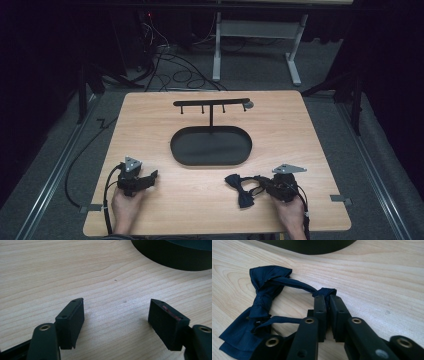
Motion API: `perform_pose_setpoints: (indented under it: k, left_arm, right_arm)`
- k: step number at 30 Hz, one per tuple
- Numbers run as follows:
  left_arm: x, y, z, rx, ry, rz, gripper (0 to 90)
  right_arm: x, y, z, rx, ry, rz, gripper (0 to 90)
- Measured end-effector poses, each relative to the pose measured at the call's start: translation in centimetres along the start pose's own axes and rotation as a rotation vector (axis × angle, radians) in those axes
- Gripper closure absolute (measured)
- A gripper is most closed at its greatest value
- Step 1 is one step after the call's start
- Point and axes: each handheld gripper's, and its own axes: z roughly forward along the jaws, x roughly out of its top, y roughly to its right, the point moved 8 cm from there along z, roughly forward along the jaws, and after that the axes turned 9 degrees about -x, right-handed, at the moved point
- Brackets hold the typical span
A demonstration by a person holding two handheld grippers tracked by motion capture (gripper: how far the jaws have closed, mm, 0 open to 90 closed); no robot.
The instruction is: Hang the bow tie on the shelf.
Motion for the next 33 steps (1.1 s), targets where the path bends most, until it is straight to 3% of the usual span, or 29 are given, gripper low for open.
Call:
perform_pose_setpoints:
  k: [9, 17, 33]
  left_arm:
    - [0.0, 0.0, 0.0, 0.002, -0.005, 0.005, 29.4]
    - [0.0, 0.0, 0.0, 0.003, -0.006, 0.007, 29.1]
    - [0.0, 0.0, 0.0, -0.001, -0.006, 0.006, 28.8]
  right_arm:
    - [1.6, -0.6, -0.6, -0.004, 0.047, -0.042, 90.0]
    - [2.5, -1.3, -1.3, 0.020, 0.070, -0.074, 90.0]
    - [6.8, -1.5, -2.6, 0.033, 0.139, -0.111, 90.0]
